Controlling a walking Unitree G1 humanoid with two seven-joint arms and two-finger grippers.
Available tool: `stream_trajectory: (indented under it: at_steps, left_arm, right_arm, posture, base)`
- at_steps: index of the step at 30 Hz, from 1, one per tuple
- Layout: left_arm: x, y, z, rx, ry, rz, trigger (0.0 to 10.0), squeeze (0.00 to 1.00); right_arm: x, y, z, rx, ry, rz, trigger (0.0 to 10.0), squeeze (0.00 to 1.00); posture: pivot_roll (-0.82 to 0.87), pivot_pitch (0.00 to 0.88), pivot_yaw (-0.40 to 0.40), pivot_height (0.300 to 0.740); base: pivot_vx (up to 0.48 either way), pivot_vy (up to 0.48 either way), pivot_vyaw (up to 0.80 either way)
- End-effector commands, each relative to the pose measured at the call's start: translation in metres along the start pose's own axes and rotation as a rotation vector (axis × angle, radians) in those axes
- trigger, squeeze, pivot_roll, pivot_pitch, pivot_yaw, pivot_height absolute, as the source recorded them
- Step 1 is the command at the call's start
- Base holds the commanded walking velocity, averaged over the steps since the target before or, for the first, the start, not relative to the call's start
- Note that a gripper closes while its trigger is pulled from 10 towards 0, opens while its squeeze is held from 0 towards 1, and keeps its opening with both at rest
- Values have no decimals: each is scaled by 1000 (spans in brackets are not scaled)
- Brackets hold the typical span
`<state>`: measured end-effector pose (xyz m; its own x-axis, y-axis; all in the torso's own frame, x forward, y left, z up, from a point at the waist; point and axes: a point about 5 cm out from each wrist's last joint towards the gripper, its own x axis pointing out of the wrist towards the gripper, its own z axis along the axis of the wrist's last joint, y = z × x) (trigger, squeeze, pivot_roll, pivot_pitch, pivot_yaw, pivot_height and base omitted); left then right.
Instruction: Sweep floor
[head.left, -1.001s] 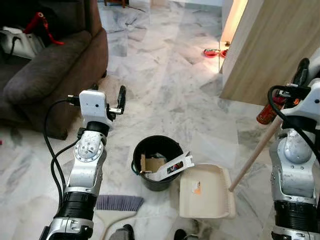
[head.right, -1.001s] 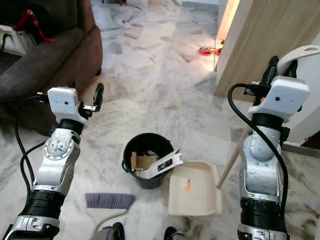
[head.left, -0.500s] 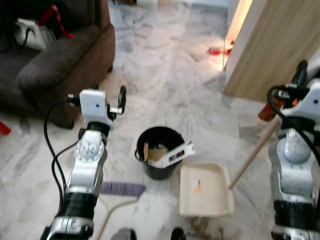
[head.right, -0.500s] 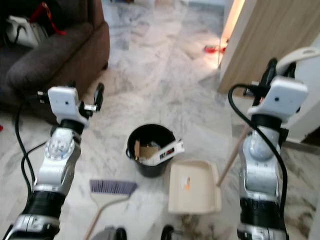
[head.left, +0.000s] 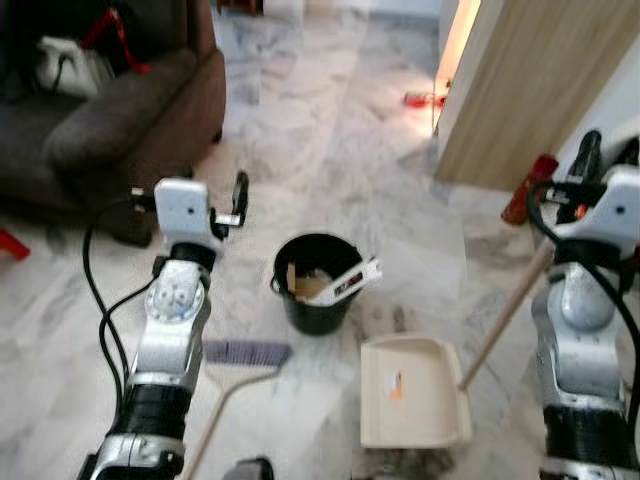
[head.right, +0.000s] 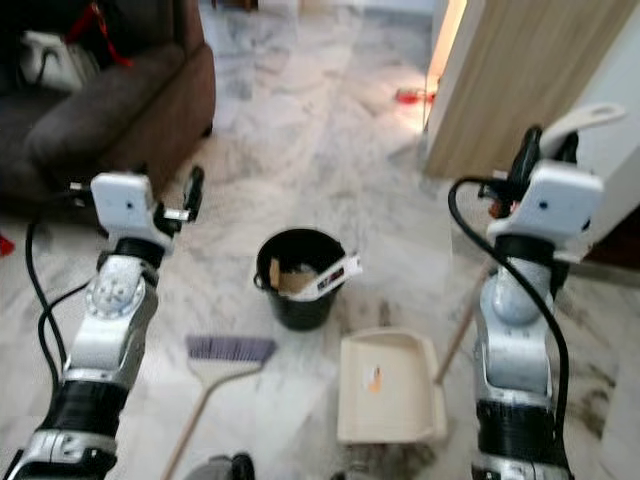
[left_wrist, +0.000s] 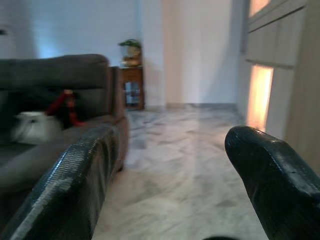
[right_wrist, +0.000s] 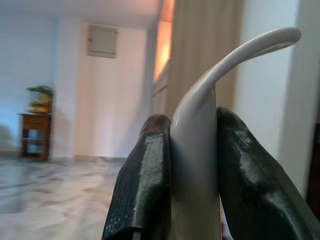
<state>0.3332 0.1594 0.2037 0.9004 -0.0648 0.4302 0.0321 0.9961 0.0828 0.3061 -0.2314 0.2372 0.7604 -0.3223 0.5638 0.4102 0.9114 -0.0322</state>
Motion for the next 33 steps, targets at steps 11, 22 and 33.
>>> stream_trajectory:
  at_steps: [11,22,33]
  left_arm:
    - [-1,-4,3,-2,-18,-4,10000,0]
    - [-1,-4,1,-1,-7,-7,10000,0]
    - [-1,-6,-1,-4,5,-29,10000,0]
  right_arm:
    - [-6,3,2,39,-9,-4,10000,0]
    - [-12,9,-5,65,36,2,10000,0]
    - [-22,10,-25,93,154,-26,10000,0]
  posture:
    - [86,141,-51,740]
    - [85,134,-49,740]
    - [87,108,-33,740]
  base:
    - [0,0,0]
    - [0,0,0]
    - [0,0,-582]
